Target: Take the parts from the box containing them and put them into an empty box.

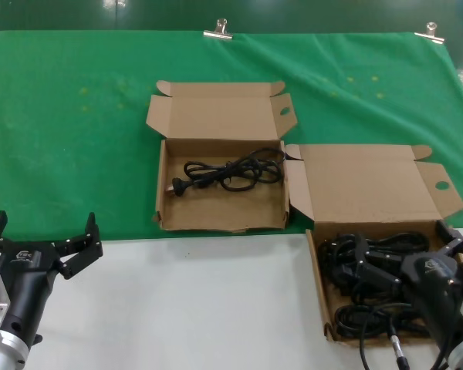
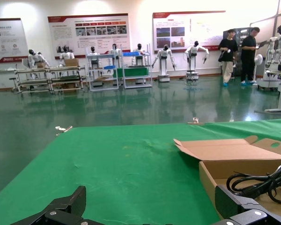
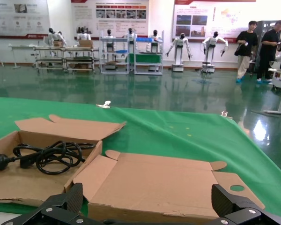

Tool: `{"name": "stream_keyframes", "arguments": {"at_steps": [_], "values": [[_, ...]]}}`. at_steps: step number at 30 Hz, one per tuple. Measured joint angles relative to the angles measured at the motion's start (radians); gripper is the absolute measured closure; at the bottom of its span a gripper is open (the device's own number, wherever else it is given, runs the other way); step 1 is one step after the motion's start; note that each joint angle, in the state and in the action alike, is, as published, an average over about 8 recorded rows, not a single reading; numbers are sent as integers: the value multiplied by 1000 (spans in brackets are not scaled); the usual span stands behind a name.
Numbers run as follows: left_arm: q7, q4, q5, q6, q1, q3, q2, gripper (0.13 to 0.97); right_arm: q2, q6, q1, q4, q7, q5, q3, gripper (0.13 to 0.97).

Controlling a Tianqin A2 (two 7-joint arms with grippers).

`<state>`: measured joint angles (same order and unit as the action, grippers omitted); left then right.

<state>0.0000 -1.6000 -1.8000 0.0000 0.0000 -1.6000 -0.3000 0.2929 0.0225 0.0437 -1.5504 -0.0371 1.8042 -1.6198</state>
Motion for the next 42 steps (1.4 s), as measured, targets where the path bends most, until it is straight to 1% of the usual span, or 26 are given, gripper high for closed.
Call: {"name": "stream_keyframes", "arguments": {"at_steps": [42], "values": [[0,0,0,0,0,0,0,132,0,0,0,0,0,0,0,129]]}}
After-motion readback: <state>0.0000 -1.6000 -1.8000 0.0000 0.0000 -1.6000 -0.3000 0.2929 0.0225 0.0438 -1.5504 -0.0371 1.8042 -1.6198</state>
